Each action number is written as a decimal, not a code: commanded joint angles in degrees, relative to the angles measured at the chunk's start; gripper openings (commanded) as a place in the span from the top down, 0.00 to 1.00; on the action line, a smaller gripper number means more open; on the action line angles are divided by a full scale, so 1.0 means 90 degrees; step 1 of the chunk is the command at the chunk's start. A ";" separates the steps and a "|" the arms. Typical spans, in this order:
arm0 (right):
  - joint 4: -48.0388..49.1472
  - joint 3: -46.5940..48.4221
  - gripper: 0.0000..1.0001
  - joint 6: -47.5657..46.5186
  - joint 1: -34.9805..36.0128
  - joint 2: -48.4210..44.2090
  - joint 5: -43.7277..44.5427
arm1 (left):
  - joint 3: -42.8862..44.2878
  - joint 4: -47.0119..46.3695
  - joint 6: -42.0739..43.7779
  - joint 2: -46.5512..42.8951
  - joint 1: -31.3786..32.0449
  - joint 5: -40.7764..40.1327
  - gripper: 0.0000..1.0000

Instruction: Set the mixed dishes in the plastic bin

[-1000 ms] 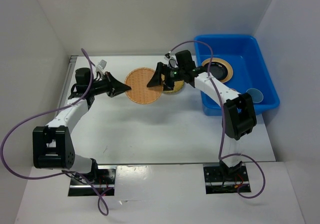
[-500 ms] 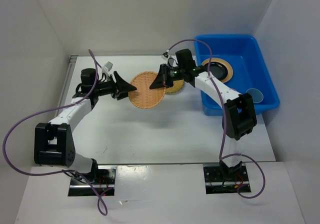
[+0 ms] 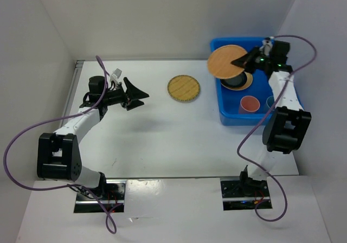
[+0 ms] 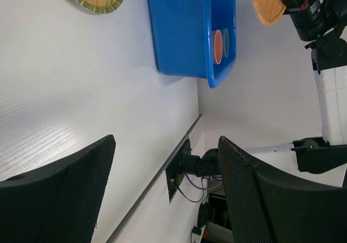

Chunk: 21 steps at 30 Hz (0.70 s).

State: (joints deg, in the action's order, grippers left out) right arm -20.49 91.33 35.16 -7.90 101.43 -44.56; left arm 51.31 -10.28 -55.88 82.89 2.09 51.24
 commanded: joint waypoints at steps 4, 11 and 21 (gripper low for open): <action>0.1036 -0.0255 1.00 0.1181 -0.1299 -0.0285 0.0457 | -0.0076 0.0009 0.0114 -0.0187 0.0002 -0.0195 0.17; 0.1095 -0.0002 1.00 0.1123 -0.1340 0.0525 0.1590 | 0.0090 0.0098 0.0232 0.0174 0.0002 -0.0362 0.17; 0.1310 0.0310 1.00 0.1728 -0.0890 0.1667 0.2753 | 0.0656 -0.0506 -0.0158 0.1550 0.0305 -0.0956 0.17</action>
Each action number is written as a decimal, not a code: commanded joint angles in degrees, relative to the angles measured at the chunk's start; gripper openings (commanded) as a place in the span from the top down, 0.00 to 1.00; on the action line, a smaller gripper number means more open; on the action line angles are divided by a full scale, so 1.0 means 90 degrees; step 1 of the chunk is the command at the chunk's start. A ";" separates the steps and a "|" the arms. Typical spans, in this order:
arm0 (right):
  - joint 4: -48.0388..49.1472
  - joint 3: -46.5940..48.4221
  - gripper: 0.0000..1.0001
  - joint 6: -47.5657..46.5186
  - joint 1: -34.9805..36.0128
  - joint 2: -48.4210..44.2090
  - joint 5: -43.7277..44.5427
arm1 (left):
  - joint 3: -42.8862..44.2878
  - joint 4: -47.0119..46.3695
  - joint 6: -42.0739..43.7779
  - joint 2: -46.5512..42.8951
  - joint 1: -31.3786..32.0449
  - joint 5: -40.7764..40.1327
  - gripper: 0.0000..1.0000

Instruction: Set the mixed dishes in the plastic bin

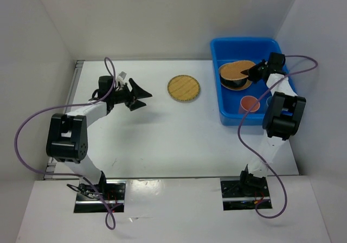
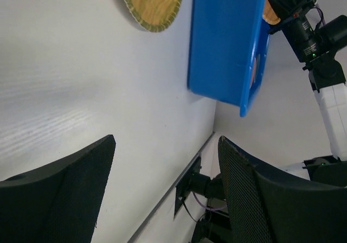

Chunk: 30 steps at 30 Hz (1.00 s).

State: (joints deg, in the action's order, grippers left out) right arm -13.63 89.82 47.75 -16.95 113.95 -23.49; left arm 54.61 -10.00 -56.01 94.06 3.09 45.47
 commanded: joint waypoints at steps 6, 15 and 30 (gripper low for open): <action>0.0547 0.0489 1.00 0.0886 0.0262 0.0658 0.0802 | 0.0826 -0.1378 -0.0953 0.1694 0.0642 -0.0579 0.17; 0.0225 0.0411 0.48 0.0828 0.0262 0.0835 0.1008 | 0.1071 -0.2003 -0.1521 0.2702 0.0926 -0.1195 0.17; -0.1111 0.0186 0.00 0.0828 0.0262 -0.0853 0.1300 | 0.2164 -0.2580 -0.2458 0.4089 0.1648 -0.2113 0.18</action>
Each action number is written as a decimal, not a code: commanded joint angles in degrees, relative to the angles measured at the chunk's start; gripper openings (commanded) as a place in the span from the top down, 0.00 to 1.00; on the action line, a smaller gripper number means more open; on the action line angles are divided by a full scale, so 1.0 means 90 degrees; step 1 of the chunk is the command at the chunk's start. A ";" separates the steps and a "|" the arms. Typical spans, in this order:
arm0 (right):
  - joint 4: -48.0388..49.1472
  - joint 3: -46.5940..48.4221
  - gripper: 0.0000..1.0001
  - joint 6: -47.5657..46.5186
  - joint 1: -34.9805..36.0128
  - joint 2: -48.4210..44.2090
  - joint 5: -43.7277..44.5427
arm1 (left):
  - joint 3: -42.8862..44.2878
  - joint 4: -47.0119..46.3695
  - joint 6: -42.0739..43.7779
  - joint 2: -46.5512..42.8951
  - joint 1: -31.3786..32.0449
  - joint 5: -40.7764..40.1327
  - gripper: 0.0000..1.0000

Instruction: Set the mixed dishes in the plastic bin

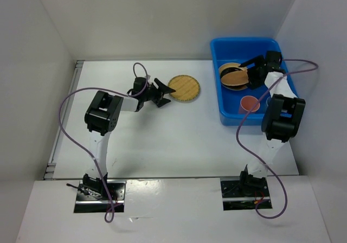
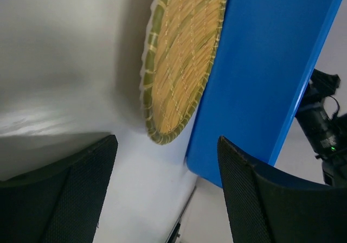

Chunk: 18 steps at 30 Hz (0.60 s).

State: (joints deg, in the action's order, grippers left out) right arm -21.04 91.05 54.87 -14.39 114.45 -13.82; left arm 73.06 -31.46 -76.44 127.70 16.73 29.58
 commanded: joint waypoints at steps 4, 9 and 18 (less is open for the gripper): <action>-0.0914 0.0050 0.00 -0.0111 0.0056 -0.1845 0.0617 | 0.0388 -0.0196 -0.0188 0.0683 0.0269 -0.0474 0.24; -0.1188 -0.0018 0.00 -0.0228 0.0261 -0.2775 0.0940 | 0.0623 -0.0196 -0.0256 0.1006 0.0445 -0.0592 0.43; -0.1296 0.0060 0.00 -0.0822 0.0545 -0.3859 0.0250 | 0.0321 -0.0595 -0.0393 0.1056 0.0504 -0.0728 1.00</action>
State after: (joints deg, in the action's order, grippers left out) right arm -32.10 91.07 51.00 -10.35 83.00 -8.14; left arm 78.37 -37.89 -81.43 135.92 21.02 25.56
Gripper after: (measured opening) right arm 0.994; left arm 0.046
